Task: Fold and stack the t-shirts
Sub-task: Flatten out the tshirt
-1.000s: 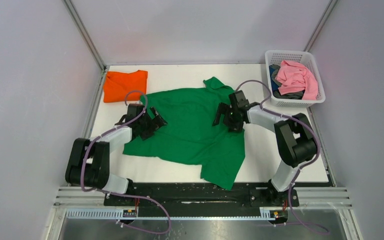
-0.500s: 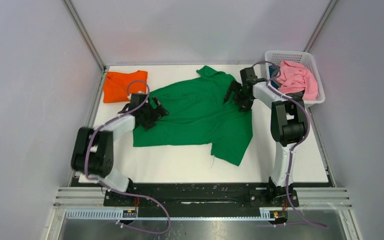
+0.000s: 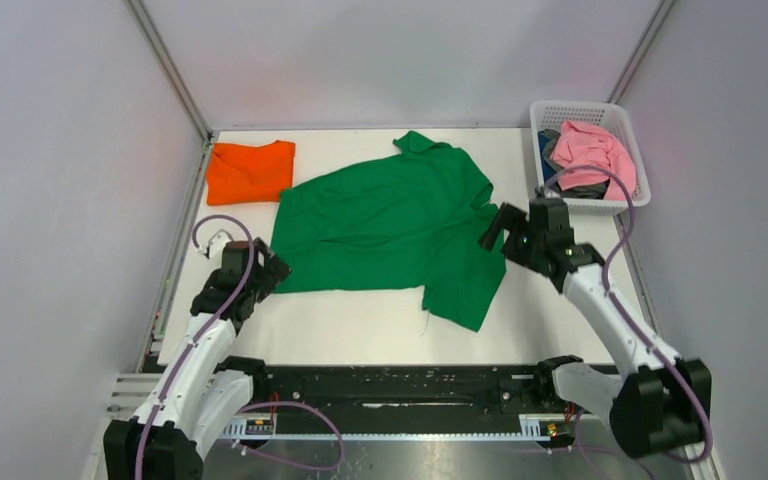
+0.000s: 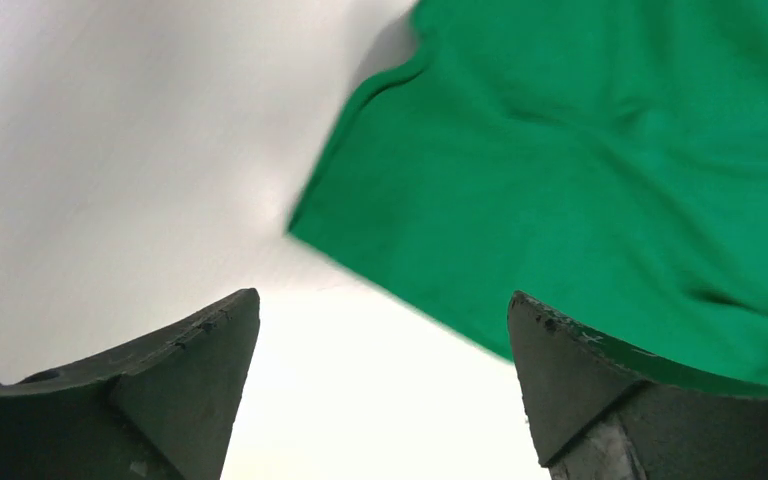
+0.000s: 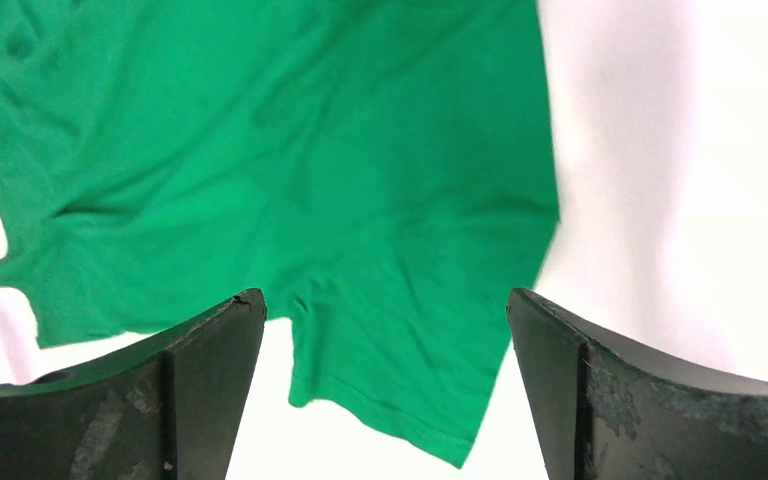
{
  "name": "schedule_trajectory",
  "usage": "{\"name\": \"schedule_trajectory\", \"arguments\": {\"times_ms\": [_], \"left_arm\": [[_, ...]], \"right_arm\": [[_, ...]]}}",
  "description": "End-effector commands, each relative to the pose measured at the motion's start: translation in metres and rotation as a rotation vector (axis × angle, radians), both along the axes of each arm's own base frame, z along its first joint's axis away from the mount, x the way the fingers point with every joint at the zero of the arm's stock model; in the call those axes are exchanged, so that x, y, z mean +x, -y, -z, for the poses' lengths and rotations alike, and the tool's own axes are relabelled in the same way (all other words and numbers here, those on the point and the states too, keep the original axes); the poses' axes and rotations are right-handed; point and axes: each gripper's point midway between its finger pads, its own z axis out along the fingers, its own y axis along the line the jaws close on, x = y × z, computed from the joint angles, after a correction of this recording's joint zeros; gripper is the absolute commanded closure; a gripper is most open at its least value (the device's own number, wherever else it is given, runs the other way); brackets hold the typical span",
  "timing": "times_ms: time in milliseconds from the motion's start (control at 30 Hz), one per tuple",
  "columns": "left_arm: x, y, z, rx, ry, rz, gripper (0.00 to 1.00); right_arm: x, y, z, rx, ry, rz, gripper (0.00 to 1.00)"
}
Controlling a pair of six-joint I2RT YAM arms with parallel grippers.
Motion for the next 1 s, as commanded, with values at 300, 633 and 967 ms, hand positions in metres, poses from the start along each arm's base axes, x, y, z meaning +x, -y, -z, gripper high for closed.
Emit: {"name": "schedule_trajectory", "arguments": {"times_ms": [300,633,967], "left_arm": [[-0.01,-0.026,0.055,0.134,-0.322,-0.109,0.28],[0.019,-0.006,0.081,0.085,-0.428,-0.022,0.49],[0.03,0.004,0.092,0.064,-0.453,0.019,0.57]], "right_arm": [[-0.049,0.007,0.014,0.013,0.053,-0.03,0.01],[-0.052,0.012,0.019,-0.016,0.041,-0.023,0.01],[-0.05,0.016,0.023,-0.046,0.026,-0.016,0.01]]}}
